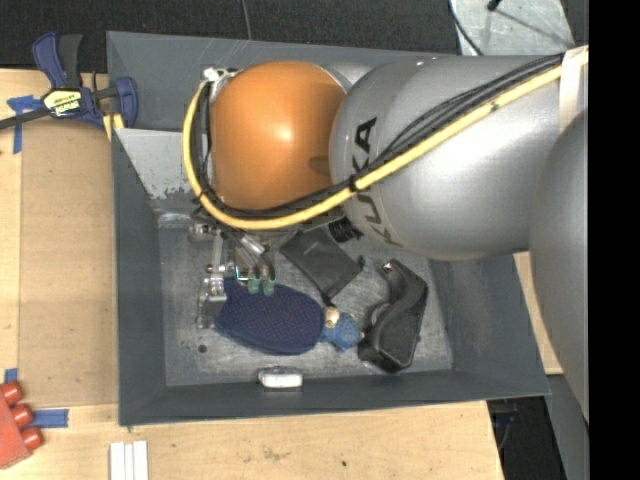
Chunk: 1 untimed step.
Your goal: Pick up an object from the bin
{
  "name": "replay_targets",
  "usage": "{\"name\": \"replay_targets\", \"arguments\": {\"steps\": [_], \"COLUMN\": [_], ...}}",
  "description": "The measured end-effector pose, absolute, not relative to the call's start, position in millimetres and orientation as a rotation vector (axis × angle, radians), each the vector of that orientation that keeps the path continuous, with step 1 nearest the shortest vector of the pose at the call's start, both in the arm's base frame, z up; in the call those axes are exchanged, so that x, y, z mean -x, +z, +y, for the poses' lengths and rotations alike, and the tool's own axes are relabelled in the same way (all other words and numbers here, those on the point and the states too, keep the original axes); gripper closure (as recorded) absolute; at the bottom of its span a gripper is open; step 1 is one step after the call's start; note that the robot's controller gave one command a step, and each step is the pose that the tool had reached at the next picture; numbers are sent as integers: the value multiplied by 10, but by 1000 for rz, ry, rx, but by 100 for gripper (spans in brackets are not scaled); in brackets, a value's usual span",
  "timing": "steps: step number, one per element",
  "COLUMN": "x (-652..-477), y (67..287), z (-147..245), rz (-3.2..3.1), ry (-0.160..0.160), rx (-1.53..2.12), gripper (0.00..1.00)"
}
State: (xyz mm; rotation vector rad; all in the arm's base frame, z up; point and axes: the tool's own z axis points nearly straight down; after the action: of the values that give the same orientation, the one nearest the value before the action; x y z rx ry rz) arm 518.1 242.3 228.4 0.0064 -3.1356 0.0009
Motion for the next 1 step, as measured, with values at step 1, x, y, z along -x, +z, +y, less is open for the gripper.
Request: {"name": "replay_targets", "arguments": {"steps": [1], "x": [-5202], "y": [2334], "z": [2406], "rz": [-3144], "ry": [-2], "rx": [0], "gripper": [100]}}
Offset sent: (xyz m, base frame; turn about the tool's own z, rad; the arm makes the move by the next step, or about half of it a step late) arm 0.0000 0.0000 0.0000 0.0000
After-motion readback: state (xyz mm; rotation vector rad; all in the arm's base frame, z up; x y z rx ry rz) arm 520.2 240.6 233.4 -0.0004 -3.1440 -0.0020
